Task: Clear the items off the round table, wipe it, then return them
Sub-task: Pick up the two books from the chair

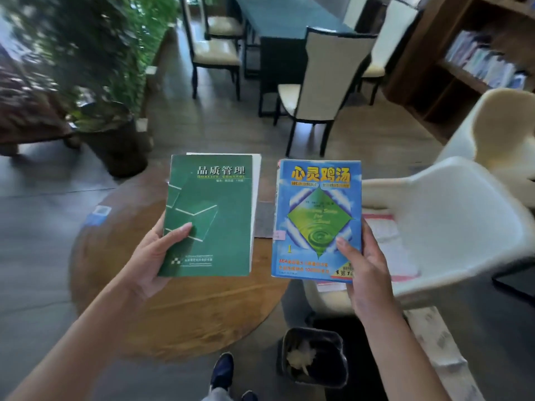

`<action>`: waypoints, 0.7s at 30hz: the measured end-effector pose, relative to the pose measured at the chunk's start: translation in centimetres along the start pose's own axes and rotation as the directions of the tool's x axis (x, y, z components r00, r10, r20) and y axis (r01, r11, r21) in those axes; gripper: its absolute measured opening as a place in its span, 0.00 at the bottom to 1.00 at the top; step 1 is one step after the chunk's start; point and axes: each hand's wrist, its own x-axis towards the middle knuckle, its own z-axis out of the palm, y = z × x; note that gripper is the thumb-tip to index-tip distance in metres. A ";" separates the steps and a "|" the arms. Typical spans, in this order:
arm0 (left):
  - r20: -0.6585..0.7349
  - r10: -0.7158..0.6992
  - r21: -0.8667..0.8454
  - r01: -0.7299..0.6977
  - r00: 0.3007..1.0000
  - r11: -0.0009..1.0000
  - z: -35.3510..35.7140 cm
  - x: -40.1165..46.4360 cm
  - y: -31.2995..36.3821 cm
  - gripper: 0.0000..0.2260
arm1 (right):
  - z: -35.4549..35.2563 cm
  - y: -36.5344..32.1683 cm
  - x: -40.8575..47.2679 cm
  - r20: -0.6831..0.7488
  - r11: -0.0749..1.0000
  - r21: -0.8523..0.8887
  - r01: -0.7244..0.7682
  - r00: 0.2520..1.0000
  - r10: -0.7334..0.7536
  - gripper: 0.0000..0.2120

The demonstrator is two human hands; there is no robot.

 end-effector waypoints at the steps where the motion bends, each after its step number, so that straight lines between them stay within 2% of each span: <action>1: -0.039 0.007 0.006 -0.006 0.999 1.000 -1.2 -0.8 0.0 0.24 | 0.6 0.7 -0.1 0.020 1.000 -0.018 -0.010 1.000 0.010 0.23; 8: -0.232 -0.003 -0.035 -0.006 0.973 0.999 -8.7 -3.3 0.3 0.21 | 5.5 4.4 0.8 0.119 0.995 -0.047 -0.091 0.988 0.096 0.22; 11: -0.292 -0.029 -0.076 0.007 0.956 0.997 -11.4 -2.3 0.1 0.21 | 8.1 5.9 2.7 0.121 0.990 -0.083 -0.111 0.985 0.120 0.20; 15: -0.352 -0.050 -0.079 0.024 0.934 0.997 -15.2 1.1 0.4 0.25 | 12.4 8.5 5.6 0.101 0.981 -0.117 -0.153 0.981 0.165 0.21; 21: -0.344 -0.128 -0.041 0.121 0.930 0.992 -22.9 10.1 1.4 0.23 | 19.6 13.8 10.8 0.014 0.953 -0.215 -0.214 0.975 0.222 0.23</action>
